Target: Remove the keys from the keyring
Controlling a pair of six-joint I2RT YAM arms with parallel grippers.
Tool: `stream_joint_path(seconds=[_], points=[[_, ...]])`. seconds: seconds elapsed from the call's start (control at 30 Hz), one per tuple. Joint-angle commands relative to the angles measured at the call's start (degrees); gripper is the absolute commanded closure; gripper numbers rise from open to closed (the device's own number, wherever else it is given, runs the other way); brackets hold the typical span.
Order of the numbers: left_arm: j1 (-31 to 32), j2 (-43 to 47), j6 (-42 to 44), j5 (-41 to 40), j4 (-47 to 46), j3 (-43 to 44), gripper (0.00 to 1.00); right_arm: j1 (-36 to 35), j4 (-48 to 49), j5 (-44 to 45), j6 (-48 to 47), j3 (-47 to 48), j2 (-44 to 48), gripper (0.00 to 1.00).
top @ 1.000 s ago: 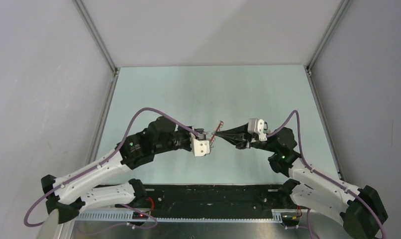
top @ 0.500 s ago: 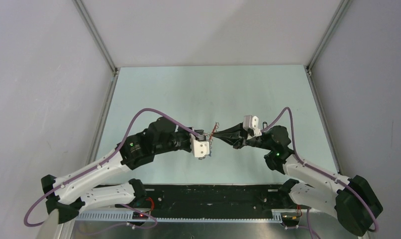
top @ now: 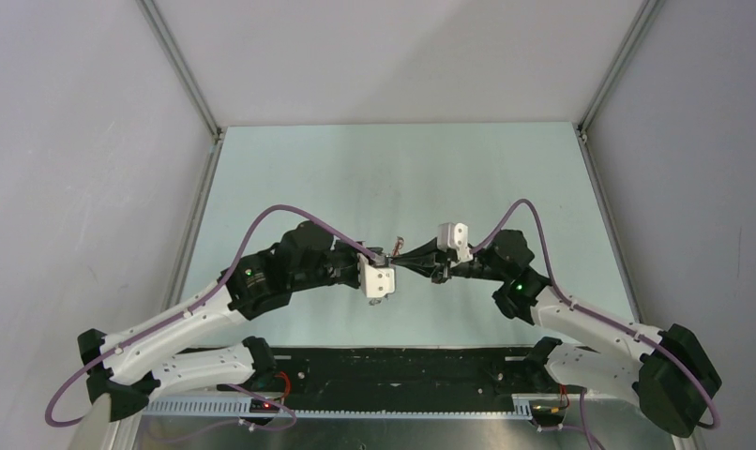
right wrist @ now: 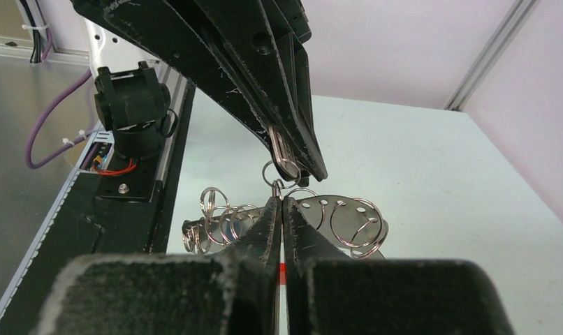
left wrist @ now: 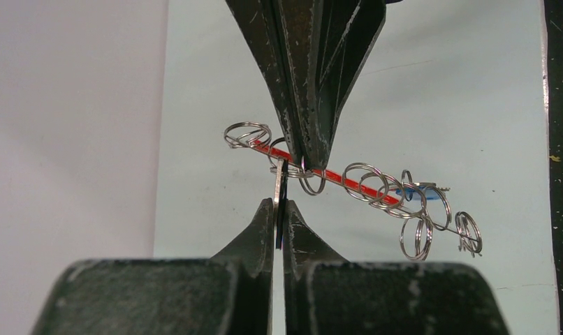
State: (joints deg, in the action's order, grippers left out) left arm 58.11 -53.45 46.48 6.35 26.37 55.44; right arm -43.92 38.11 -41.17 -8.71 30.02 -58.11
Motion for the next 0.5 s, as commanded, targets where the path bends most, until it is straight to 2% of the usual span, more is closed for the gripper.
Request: stream_joint_path(seconds=[0.0,0.27,0.47], points=[[0.08,1.03,-0.72,0.81,-4.21,0.81,1.00,-0.86,-6.24,-0.01,-2.44,3.01,-1.06,1.00],[0.11,0.74,-0.39,1.90,-4.14,0.77,1.00,-1.36,-11.84,-0.23,-0.83,8.08,-3.86,1.00],[0.08,1.61,0.69,2.78,-4.14,0.12,1.00,1.94,-13.43,-0.86,7.65,10.59,-4.81,1.00]])
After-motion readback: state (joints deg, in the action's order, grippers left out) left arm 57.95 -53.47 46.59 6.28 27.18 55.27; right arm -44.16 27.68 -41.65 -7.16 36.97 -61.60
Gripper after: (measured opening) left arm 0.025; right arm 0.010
